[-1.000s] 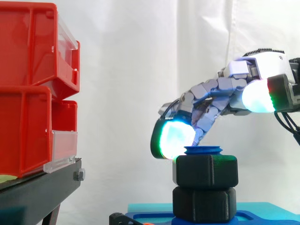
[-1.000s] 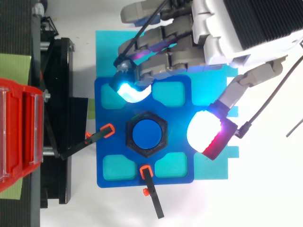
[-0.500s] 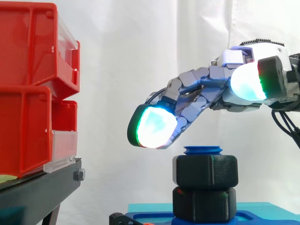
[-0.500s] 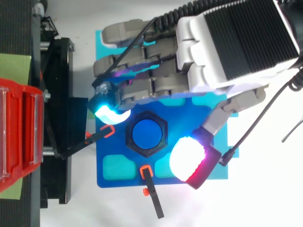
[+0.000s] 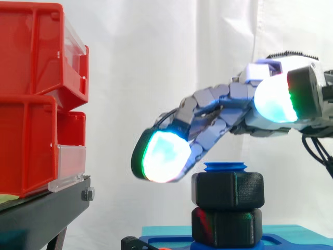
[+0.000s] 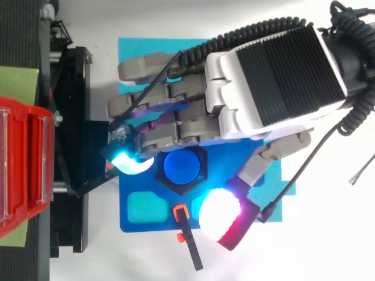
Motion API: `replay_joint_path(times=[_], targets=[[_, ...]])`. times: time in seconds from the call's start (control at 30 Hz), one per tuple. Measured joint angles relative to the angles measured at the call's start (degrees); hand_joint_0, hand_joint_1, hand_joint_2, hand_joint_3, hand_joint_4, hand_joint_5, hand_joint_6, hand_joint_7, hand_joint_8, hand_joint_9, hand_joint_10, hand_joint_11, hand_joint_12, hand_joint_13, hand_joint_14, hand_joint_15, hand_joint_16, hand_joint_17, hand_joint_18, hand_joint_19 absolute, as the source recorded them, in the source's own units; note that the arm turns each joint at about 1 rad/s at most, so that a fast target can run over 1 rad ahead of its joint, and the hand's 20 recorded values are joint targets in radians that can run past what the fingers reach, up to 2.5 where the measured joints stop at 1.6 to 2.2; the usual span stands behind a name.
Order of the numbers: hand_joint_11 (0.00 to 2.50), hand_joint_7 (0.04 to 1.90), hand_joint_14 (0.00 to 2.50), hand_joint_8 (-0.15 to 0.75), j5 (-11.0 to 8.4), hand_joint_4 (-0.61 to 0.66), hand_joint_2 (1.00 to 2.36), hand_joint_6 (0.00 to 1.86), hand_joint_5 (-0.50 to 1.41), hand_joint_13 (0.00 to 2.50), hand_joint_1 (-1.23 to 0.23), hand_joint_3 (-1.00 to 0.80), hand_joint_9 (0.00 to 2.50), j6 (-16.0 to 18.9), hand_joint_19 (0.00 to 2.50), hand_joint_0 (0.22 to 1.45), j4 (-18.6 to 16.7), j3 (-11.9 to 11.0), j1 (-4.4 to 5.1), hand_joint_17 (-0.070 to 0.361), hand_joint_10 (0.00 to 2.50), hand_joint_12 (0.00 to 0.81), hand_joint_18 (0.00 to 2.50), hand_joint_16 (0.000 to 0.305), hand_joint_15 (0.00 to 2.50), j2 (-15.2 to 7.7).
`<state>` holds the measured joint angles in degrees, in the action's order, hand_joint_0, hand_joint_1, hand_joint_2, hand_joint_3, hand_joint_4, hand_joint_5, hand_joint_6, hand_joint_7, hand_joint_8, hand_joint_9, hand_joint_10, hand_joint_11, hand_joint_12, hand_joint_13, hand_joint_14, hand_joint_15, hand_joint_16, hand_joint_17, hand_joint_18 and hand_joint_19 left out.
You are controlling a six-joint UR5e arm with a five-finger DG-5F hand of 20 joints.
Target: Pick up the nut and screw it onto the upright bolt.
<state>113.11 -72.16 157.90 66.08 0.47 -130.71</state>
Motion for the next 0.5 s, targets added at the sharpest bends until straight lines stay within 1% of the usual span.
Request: replay_joint_path(times=[0.2,0.27,0.5], targets=[[0.0,0.97,0.0,0.226,0.17,0.24,1.0,0.5,-0.07,0.25,-0.13,-0.5,0.53,0.56,0.0,0.5,-0.54,0.01,-0.14,0.064,0.0,0.286,0.0,0.029,0.0,-0.48],[0.0,1.07,0.0,0.228,0.22,0.25,1.0,0.5,-0.06,0.28,-0.14,-0.5,0.55,0.59,0.0,0.5,-0.52,0.01,-0.23,0.062,0.0,0.277,0.0,0.027,0.0,-0.5],[0.0,1.27,0.0,0.239,0.32,0.23,1.0,0.5,-0.04,0.32,-0.17,-0.5,0.6,0.54,0.0,0.51,0.27,0.08,-0.58,0.054,0.0,0.262,0.0,0.024,0.0,-0.53]])
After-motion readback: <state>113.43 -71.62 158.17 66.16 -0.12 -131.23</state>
